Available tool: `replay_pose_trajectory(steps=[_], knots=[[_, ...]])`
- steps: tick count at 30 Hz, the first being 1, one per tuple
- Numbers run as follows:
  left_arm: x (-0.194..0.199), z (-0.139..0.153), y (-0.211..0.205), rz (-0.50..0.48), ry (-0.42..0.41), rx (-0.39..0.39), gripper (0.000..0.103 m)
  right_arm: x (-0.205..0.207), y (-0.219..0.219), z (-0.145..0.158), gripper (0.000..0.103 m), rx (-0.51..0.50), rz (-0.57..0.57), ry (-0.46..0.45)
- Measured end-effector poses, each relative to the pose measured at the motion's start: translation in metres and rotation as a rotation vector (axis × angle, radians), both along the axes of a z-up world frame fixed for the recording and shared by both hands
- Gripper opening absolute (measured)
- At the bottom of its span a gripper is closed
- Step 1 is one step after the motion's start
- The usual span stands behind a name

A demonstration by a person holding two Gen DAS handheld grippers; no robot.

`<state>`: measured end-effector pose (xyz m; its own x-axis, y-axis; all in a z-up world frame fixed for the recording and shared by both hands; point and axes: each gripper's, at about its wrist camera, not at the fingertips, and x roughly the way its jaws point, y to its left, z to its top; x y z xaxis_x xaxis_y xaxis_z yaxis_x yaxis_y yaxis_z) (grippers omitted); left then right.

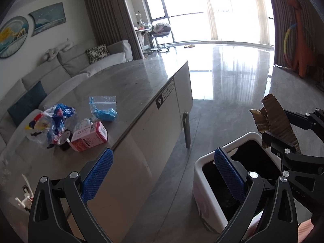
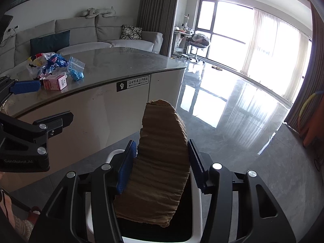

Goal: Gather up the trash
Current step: 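Lower the cardboard into the bin and open the right tool, then move both open tools back from the bin to the table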

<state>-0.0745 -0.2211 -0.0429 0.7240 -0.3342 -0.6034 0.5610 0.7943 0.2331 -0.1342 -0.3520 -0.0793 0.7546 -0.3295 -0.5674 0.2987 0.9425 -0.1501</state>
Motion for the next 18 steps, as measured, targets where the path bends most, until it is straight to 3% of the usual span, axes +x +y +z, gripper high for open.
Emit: replay_pose_trajectory(steps=[9, 12, 14, 18], knots=[[0.007, 0.0, -0.001, -0.008, 0.031, -0.021, 0.099, 0.004, -0.005, -0.009, 0.058, 0.033, 0.008, 0.038], [0.007, 0.0, -0.002, -0.014, 0.032, -0.023, 0.099, 0.006, -0.005, -0.015, 0.071, 0.05, 0.019, 0.06], [0.006, 0.0, -0.003, -0.016, 0.032, -0.026, 0.099, 0.005, -0.004, -0.018, 0.09, 0.038, 0.022, 0.073], [0.005, 0.0, -0.005, -0.022, 0.037, -0.031, 0.099, 0.004, -0.003, -0.022, 0.098, 0.026, 0.028, 0.094]])
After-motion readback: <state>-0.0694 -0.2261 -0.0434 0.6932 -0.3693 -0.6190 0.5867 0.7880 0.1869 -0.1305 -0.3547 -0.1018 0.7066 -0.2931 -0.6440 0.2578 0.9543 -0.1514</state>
